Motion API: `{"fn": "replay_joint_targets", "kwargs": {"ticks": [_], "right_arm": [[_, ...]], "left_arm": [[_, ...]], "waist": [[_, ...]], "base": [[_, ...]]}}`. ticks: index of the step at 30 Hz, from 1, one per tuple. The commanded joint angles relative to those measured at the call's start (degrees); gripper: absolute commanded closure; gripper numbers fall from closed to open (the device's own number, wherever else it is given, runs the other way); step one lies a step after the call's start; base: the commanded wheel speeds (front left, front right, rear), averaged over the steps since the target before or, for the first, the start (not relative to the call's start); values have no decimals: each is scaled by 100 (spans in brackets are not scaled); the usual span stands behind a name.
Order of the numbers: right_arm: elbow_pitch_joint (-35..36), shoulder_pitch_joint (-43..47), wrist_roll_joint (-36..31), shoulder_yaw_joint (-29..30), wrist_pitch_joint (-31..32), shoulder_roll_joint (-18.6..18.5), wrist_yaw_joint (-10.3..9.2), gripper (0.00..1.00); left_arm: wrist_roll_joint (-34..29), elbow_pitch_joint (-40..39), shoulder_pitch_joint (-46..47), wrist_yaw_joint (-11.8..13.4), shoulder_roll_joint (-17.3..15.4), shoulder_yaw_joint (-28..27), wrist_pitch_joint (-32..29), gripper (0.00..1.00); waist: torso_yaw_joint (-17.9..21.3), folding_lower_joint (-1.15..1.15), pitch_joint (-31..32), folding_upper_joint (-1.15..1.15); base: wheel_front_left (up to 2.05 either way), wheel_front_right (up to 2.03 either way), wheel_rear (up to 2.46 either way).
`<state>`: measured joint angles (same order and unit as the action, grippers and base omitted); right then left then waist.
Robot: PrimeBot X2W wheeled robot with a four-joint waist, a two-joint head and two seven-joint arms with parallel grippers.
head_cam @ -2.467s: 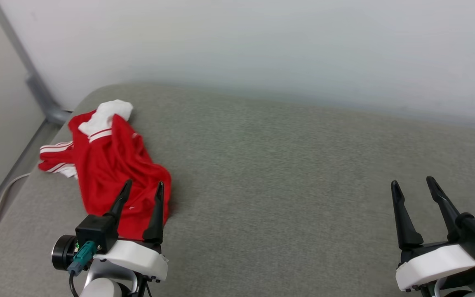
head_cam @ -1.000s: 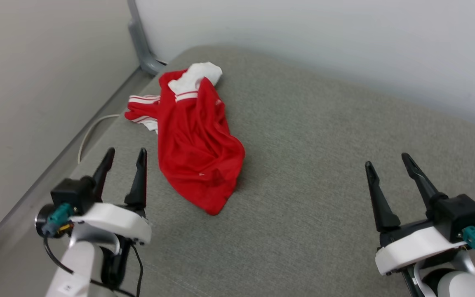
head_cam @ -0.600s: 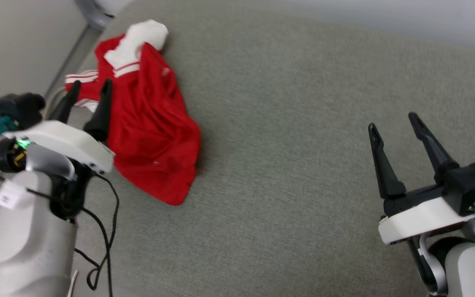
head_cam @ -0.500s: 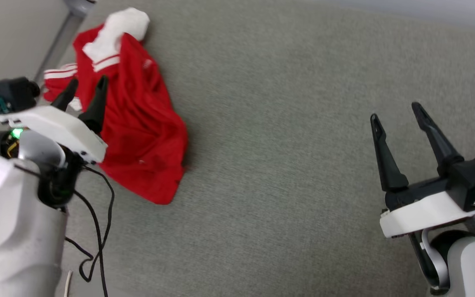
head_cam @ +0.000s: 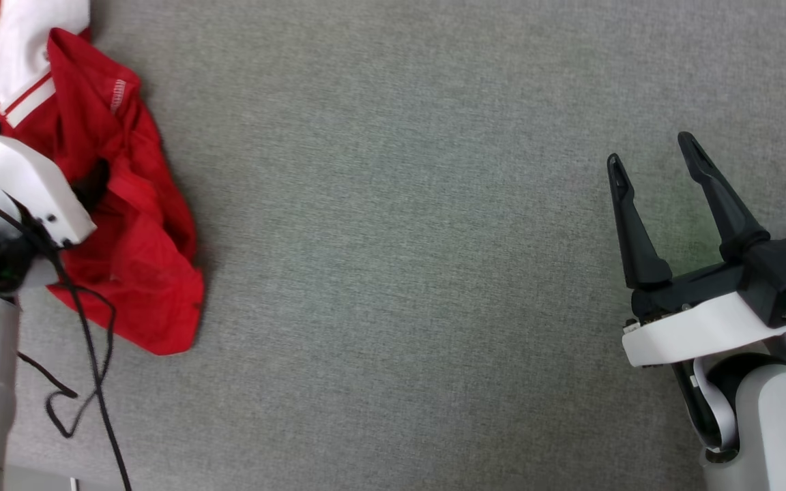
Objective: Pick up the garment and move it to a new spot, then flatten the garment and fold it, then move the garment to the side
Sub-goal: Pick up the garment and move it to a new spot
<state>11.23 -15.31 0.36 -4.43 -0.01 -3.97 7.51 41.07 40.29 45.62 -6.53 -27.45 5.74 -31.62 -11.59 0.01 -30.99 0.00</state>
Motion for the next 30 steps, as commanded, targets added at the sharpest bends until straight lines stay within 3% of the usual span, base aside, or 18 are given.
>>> {"fn": "replay_joint_targets", "kwargs": {"ticks": [1, 3, 4, 6, 12, 21, 30], "right_arm": [[-3, -111, 6, 0, -34, 8, -4, 0], [-17, -141, 12, -10, -56, 11, -4, 0], [-34, -139, 20, -16, -53, 11, -4, 0], [-59, -147, 23, -20, -65, 12, -4, 0], [-141, -145, 47, 13, -90, 21, -4, 0], [-313, 90, 69, 221, -195, 69, -4, 0], [-446, 407, 238, 396, -304, 113, -4, 0]], "left_arm": [[48, 250, -34, 94, 61, 56, -232, 0], [119, 514, -56, 217, 94, 47, -484, 0], [173, 635, -72, 257, 125, 51, -644, 20], [172, 737, -93, 267, 147, 92, -780, 100], [72, 673, 8, 229, 138, 126, -374, 100], [-447, 286, 201, 202, 125, 122, 1725, 100], [-1019, -177, 218, 362, 144, 329, 3180, 100]], "waist": [[82, -1, -96, 0], [113, -1, -131, 0], [127, -1, -137, 0], [143, -1, -146, 0], [125, -1, -34, 0], [-42, -1, 689, 0], [77, -1, 1501, 0]], "base": [[0, 0, 0], [0, 0, 0], [0, 0, 0], [0, 0, 0], [0, 0, 0], [0, 0, 0], [0, 0, 0]]}}
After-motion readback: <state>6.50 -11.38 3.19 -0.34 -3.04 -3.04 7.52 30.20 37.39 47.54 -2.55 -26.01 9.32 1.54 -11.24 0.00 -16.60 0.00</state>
